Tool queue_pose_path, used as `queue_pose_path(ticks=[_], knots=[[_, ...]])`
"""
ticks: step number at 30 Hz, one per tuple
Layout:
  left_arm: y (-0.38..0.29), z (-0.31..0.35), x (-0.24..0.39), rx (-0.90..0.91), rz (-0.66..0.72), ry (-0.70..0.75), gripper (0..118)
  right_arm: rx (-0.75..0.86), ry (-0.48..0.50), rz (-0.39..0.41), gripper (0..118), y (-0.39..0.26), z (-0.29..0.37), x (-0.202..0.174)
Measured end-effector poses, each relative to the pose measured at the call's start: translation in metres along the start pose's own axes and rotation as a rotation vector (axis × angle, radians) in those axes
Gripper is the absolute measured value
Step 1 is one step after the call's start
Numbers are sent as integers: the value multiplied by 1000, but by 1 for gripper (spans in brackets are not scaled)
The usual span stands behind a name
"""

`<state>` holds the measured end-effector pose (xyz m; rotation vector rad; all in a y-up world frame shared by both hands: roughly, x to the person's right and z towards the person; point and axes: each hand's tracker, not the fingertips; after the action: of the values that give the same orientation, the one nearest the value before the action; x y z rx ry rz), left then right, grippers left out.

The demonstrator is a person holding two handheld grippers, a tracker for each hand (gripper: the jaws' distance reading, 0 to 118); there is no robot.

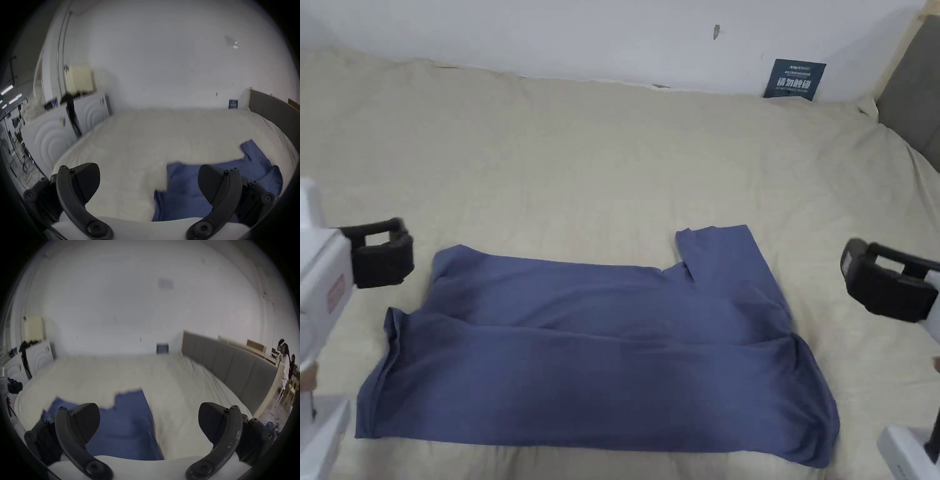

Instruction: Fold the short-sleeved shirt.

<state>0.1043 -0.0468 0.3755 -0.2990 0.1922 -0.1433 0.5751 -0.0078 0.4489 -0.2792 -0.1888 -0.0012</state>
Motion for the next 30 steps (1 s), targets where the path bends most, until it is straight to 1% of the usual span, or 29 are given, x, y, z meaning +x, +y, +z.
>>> queue_pose_path(ticks=[2, 3, 4, 5, 6, 7, 8, 9, 10, 11, 12, 14, 16, 18, 20, 22, 23, 24, 26, 27, 29, 30], knots=[[3, 7, 17, 59, -6, -22, 116, 45, 24, 11, 118, 4, 5, -14], [2, 8, 22, 72, -3, -37, 112, 35, 38, 14, 118, 5, 5, -19], [2, 11, 29, 88, 4, -57, 104, 30, 56, 15, 118, 1, 0, -21], [1, 13, 33, 96, 14, -74, 87, 33, 83, 17, 118, -1, 0, -25], [1, 15, 38, 98, 24, -94, 71, 40, 97, 22, 114, -3, 0, -29], [-1, 14, 41, 100, 32, -112, 50, 46, 95, 30, 103, -6, 1, -34], [-2, 15, 44, 95, 36, -117, 27, 53, 94, 43, 82, -8, 0, -39], [-3, 15, 47, 93, 43, -121, 15, 56, 91, 46, 64, -9, 0, -42], [-5, 15, 49, 92, 47, -127, 7, 56, 90, 48, 41, -10, -1, -44], [-6, 15, 51, 88, 50, -131, 0, 53, 89, 44, 13, -10, -2, -45], [-7, 15, 52, 84, 50, -134, 0, 44, 89, 25, 4, -11, -4, -47], [-8, 14, 53, 53, 46, -168, 0, 42, 88, -26, 2, -13, -6, -46], [-8, 12, 54, 26, 30, -176, 0, 37, 89, -22, 1, -12, -8, -48], [-4, 4, 50, 2, 17, -195, 0, 28, 77, 4, 1, -12, -11, -50], [7, -9, 44, -37, 46, -202, 1, 18, 83, 10, 1, -12, -13, -51], [20, -31, 33, -93, 86, -246, 8, 5, 94, 3, 1, -14, -16, -51], [27, -43, 30, -114, 83, -237, 13, 3, 94, -3, 1, -15, -17, -51], [30, -56, 27, -142, 79, -241, 36, -1, 96, -6, 1, -16, -18, -51], [36, -93, 22, -259, 93, -260, 102, -18, 90, -19, 1, -19, -24, -50], [37, -109, 21, -323, 108, -278, 116, -33, 92, -23, 1, -21, -27, -48], [35, -141, 18, -402, 170, -306, 118, -56, 83, -23, 1, -23, -33, -48], [32, -158, 19, -464, 147, -283, 118, -68, 76, -17, 1, -24, -36, -48]])
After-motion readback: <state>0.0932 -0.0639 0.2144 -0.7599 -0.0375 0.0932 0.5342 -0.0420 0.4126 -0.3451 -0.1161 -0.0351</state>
